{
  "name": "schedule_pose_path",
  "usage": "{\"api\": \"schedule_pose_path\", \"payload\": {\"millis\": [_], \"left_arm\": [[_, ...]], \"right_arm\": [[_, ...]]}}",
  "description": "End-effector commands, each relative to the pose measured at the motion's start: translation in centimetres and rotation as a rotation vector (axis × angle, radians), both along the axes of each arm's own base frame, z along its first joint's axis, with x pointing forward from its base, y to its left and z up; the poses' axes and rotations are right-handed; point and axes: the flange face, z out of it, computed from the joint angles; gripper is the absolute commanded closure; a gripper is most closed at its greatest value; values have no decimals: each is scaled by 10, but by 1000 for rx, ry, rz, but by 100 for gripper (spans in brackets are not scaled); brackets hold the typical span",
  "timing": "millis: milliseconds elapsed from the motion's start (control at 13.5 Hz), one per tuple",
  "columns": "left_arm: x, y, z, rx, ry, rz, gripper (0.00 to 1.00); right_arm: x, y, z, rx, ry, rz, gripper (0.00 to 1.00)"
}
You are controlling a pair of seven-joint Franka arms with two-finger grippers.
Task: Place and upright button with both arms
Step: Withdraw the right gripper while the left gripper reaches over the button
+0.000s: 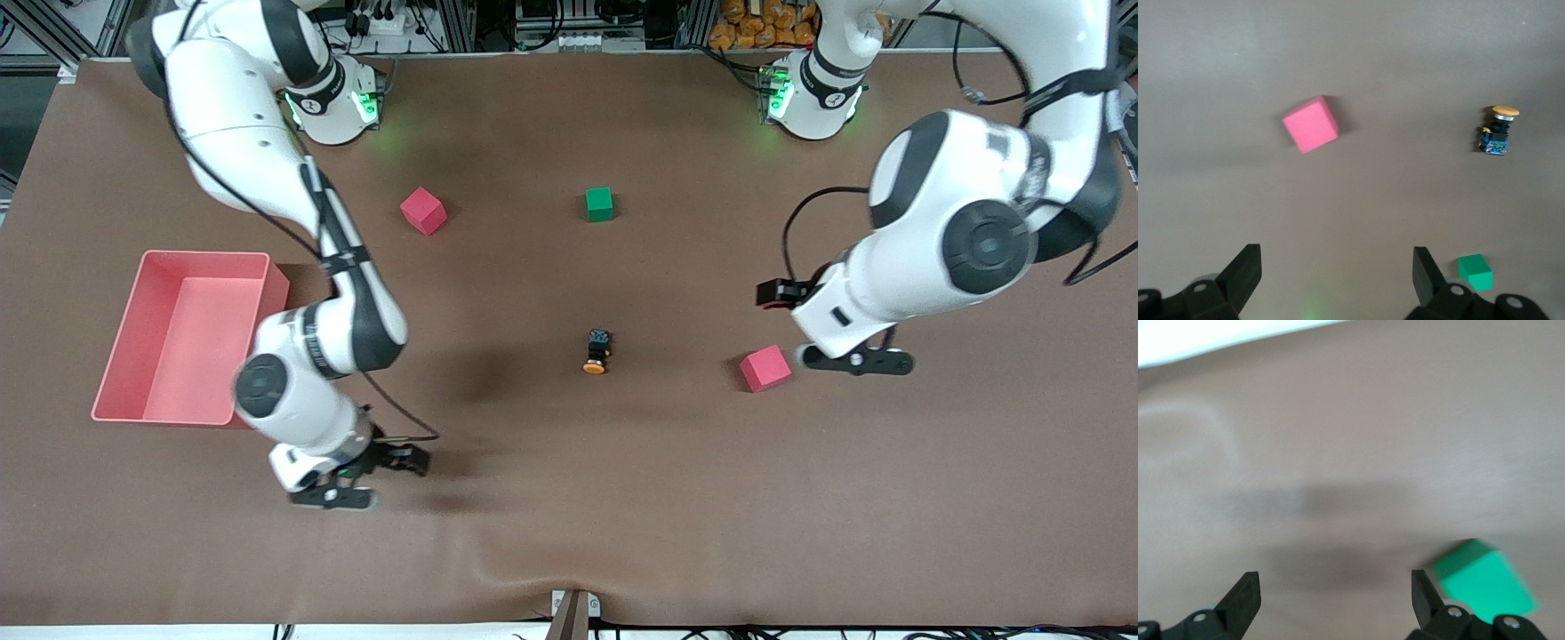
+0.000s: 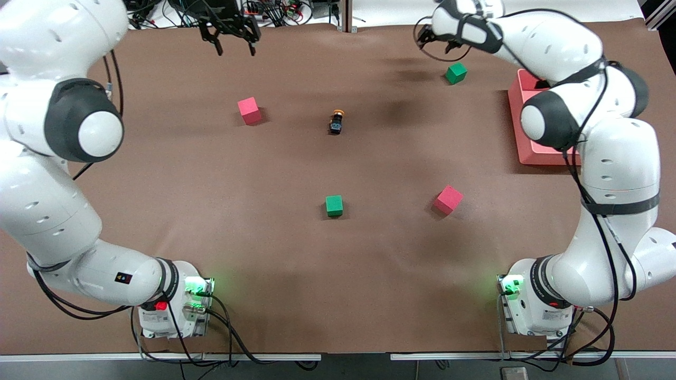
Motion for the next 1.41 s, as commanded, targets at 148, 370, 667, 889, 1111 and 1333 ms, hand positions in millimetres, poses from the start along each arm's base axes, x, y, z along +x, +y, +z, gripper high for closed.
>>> {"api": "schedule_pose_path", "payload": {"millis": [148, 370, 667, 889, 1111, 1333], "left_arm": [[22, -39, -49, 12, 42, -7, 0], [14, -90, -78, 31, 38, 9, 0], [6, -132, -113, 34, 14, 41, 0], [3, -149, -129, 12, 5, 54, 0], [-5, -173, -128, -24, -17, 79, 0], [-25, -212, -148, -20, -34, 124, 0]], "right_arm": [[16, -122, 23, -71, -14, -7, 0], [17, -215, 21, -98, -16, 33, 0], [9, -264, 38, -113, -17, -18, 0], [-7, -282, 55, -121, -11, -44, 0], [-36, -284, 78, -103, 4, -54, 0], [-61, -278, 88, -86, 24, -53, 0]]}}
